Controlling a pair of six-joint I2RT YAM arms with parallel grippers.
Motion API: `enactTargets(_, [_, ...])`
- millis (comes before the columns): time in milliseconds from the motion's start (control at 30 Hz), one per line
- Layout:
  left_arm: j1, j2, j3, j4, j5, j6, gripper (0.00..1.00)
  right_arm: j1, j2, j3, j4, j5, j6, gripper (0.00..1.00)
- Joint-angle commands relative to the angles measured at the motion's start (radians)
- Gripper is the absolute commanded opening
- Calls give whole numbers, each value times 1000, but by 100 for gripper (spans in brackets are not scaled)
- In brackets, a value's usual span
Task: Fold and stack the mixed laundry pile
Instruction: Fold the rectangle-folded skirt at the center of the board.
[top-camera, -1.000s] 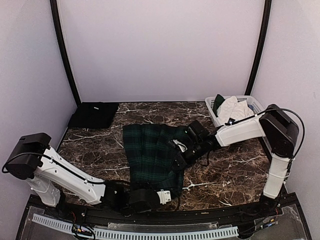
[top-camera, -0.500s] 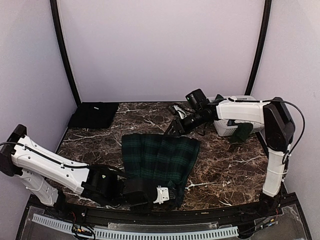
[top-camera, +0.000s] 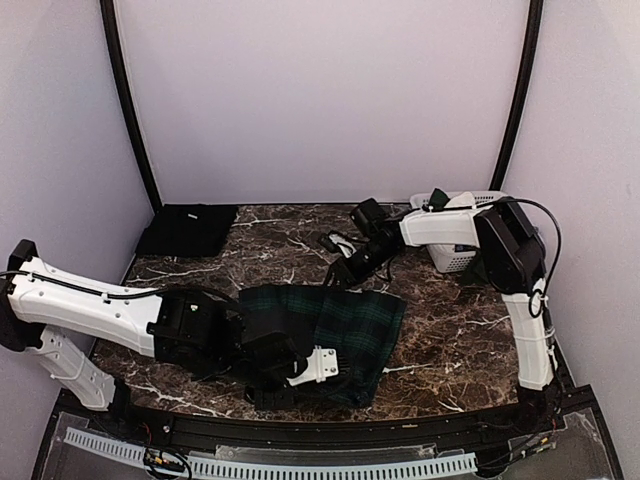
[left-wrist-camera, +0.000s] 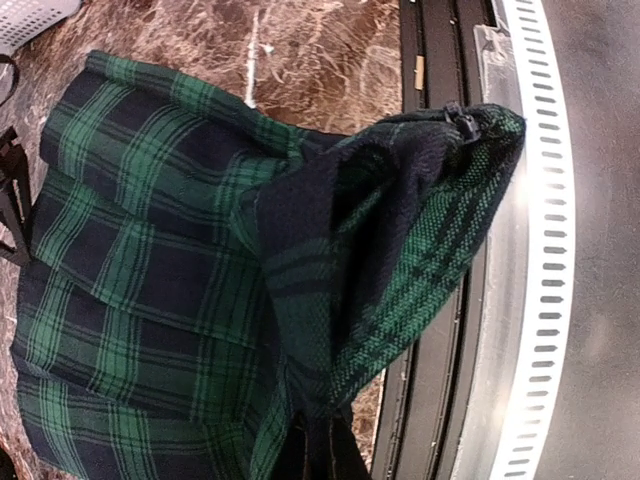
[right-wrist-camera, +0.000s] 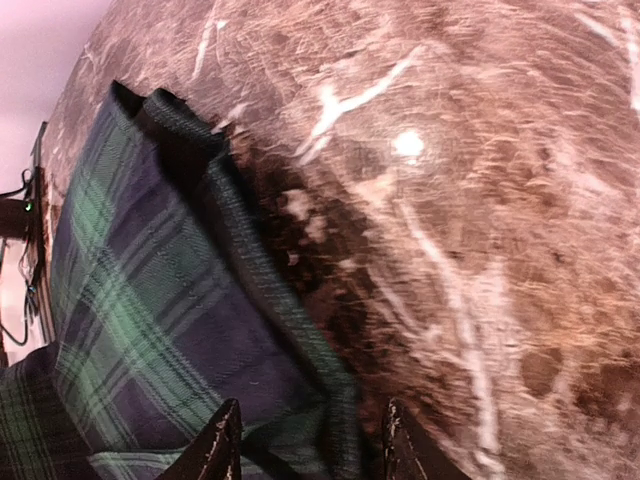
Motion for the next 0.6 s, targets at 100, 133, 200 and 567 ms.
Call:
enactTargets(100, [146, -57, 106, -11, 32, 150, 0, 58, 33, -48, 1, -94, -68, 38])
enactTargets(133, [164, -37, 136, -14, 32, 163, 0, 62, 34, -58, 4, -100, -69, 37])
enactTargets(200, [187, -11, 166, -15, 33, 213, 0, 68, 26, -76, 17, -119, -69, 34])
enactTargets(567, [298, 79, 186, 109, 33, 371, 0, 118, -35, -153, 85, -205, -53, 25])
